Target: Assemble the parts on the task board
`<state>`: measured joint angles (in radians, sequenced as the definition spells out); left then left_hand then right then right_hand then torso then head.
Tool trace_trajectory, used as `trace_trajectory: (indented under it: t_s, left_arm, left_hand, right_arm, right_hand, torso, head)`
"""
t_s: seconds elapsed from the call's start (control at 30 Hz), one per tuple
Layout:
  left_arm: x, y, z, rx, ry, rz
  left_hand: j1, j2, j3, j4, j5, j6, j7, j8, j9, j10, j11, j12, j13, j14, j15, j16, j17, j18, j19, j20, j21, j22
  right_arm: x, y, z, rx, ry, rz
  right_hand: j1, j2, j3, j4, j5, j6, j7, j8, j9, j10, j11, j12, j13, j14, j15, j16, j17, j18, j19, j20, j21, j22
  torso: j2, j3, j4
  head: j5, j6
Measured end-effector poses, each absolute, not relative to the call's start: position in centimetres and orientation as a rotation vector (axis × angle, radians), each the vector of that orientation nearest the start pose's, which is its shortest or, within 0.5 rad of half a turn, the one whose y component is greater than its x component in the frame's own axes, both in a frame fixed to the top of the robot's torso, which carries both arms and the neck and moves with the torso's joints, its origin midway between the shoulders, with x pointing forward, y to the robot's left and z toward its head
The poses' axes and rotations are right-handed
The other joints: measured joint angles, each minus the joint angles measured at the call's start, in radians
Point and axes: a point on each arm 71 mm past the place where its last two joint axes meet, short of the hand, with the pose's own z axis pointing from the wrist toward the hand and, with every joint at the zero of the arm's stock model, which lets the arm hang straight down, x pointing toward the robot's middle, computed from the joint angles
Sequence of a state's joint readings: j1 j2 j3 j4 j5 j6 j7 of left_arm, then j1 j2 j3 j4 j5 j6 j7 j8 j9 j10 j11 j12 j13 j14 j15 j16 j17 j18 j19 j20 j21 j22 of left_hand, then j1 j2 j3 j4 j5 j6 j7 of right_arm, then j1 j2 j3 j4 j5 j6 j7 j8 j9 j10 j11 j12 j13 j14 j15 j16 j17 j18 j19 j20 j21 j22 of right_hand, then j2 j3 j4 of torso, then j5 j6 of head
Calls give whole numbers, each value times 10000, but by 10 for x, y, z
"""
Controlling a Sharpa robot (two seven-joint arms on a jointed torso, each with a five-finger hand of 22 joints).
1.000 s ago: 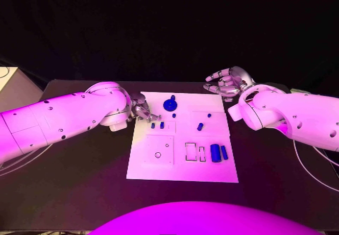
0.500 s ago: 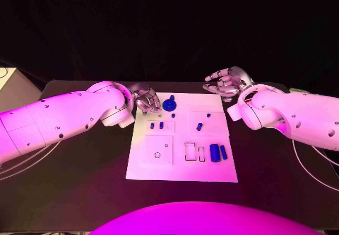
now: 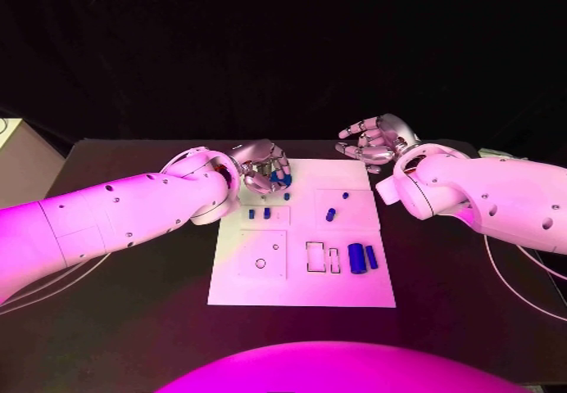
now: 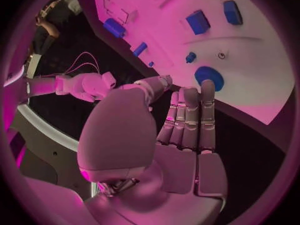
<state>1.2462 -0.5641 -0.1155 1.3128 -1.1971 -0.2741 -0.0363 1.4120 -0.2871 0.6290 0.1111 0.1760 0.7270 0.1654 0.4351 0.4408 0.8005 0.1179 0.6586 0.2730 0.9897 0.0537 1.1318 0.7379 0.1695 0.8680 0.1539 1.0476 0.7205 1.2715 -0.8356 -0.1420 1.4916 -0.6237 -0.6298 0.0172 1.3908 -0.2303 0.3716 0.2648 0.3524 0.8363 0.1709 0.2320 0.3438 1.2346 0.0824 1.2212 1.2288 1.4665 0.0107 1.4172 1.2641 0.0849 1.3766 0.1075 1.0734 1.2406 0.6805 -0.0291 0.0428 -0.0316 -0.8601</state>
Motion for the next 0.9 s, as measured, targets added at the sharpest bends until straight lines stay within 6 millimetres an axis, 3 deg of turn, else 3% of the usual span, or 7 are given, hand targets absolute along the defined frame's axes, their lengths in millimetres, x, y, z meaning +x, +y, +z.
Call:
trace_trajectory:
  t_s: [0.2, 0.7, 0.9]
  left_arm:
    - [515, 102, -205, 1792, 17420, -8143]
    - [518, 89, -216, 3374, 17858, -7055]
    - [517, 86, -219, 3666, 18153, -6891]
  left_hand:
    - [-176, -24, -193, -299, -16, 157, -93, -231, -314, -137, 131, -284, -342, 56, 55, 87, -242, 0, -35, 35, 0, 13]
    - [-273, 73, -357, -463, -15, 523, -156, -350, -577, -268, 90, -468, -686, 148, 70, 490, -498, 0, 5, 74, 116, 83]
    - [-373, 94, -314, -506, -15, 767, -157, -494, -740, 151, 34, -511, -864, 363, 35, 887, -540, -1, 77, 72, 279, 184]
  right_arm:
    - [499, -228, -184, 6957, 15405, 8883]
    - [499, -226, -184, 6910, 15399, 8974]
    - [499, -226, -184, 6905, 15398, 8985]
  right_hand:
    - [0, 0, 28, -28, 0, 0, 0, 0, 0, -1, -1, 0, -21, 0, 0, 0, -18, 0, 0, 0, 0, -17]
    - [1, 0, 27, -27, -1, 0, 0, 0, -1, -1, -2, 1, -21, 0, 0, 0, -18, -1, 1, 0, 1, -17]
    - [1, 0, 27, -27, -1, 1, 0, 0, -1, 0, -2, 1, -21, 0, 0, 0, -18, -1, 1, 0, 1, -17]
  torso:
    - [0, 2, 0]
    - [-3, 1, 12]
    - [-11, 1, 11]
  head:
    - [-25, 17]
    - [-77, -15]
    - [-105, -52]
